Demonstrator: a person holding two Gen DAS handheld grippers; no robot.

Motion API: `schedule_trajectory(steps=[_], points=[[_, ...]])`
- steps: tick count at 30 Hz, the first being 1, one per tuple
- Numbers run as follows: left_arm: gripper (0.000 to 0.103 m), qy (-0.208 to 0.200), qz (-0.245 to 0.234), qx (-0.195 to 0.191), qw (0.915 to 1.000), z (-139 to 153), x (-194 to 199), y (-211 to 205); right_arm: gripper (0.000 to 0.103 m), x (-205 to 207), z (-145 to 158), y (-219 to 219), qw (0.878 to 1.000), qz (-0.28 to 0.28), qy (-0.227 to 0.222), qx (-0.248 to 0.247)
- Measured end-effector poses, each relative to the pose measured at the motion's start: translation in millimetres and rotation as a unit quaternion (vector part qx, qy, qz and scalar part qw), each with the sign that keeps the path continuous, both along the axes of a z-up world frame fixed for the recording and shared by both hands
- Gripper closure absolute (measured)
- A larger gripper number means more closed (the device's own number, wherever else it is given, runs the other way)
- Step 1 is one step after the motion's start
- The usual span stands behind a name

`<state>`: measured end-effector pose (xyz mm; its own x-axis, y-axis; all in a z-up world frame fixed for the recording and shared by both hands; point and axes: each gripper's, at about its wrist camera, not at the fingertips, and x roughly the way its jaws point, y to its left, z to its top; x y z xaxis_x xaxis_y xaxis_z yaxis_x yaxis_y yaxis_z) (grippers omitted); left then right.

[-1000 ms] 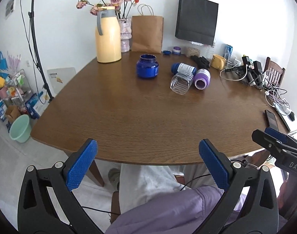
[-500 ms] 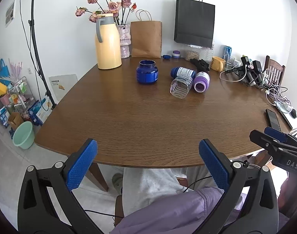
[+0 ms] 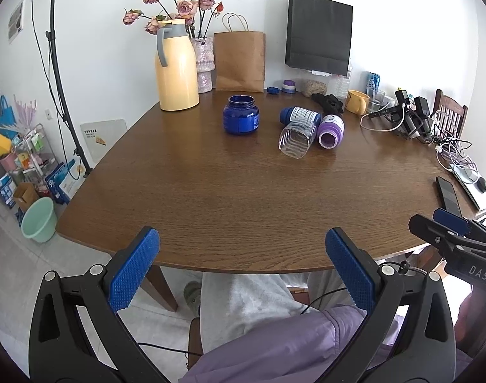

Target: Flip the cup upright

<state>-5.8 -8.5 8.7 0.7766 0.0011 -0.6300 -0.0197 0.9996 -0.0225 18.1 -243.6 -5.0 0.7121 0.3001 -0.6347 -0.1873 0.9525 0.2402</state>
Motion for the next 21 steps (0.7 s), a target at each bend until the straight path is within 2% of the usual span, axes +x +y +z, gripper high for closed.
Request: schedule_trajectory(steps=[21], points=[[0.0, 0.002, -0.01, 0.004, 0.9999, 1.2, 2.5, -7.5, 0.019, 3.1, -4.2, -7.6, 1.0, -0.004, 0.003, 0.005]])
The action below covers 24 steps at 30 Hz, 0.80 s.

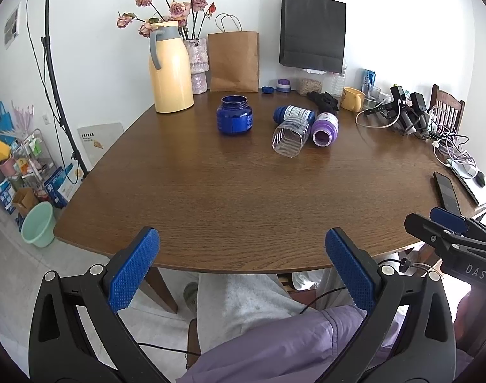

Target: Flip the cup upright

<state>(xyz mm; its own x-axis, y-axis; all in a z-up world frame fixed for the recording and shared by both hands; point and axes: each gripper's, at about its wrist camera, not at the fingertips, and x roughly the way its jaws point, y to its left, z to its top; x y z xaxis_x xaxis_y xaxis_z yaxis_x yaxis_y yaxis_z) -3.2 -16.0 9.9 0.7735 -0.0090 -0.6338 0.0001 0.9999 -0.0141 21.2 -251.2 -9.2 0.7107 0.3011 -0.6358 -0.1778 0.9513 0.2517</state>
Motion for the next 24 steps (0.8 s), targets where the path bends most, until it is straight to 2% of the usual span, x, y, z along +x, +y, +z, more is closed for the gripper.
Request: schedule_trajectory(steps=[24], points=[[0.0, 0.005, 0.005, 0.006, 1.0, -4.9, 0.3, 1.3, 0.019, 1.2, -1.7, 0.9, 1.0, 0.002, 0.0, -0.004]])
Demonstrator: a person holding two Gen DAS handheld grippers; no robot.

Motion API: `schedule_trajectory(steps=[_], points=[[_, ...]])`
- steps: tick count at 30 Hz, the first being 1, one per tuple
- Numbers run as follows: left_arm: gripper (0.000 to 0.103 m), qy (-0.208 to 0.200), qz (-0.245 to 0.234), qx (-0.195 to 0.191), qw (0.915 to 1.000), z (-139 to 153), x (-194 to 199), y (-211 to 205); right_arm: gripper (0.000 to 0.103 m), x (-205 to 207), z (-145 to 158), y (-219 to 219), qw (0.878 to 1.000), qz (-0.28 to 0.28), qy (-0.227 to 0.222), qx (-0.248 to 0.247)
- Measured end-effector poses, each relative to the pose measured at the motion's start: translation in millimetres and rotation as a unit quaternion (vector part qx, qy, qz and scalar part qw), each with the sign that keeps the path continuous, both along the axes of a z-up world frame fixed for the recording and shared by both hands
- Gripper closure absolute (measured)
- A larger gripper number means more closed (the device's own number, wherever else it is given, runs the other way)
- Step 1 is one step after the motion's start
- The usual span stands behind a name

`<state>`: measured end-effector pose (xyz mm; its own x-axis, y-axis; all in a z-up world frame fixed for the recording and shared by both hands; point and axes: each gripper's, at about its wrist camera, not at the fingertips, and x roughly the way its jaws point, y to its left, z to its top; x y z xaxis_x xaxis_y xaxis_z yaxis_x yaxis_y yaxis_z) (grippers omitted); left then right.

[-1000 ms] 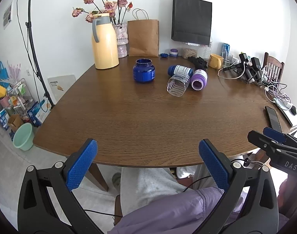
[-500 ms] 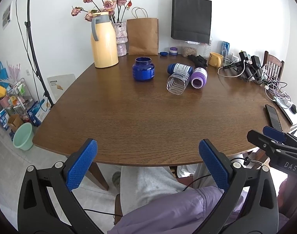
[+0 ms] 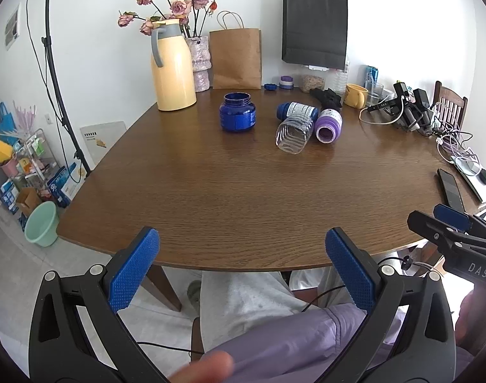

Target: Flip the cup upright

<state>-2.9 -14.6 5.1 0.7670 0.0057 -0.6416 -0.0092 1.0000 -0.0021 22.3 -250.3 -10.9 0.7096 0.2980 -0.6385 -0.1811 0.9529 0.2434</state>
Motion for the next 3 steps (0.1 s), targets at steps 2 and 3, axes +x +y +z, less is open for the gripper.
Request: schedule_trajectory(steps=[2, 3], points=[[0.0, 0.001, -0.002, -0.001, 1.0, -0.5, -1.2, 0.4, 0.019, -0.1, 0.2, 0.1, 1.0, 0.0, 0.0, 0.0], [0.0, -0.002, -0.004, 0.0, 1.0, -0.2, -2.5, -0.1, 0.019, -0.1, 0.2, 0.2, 1.0, 0.0, 0.0, 0.0]])
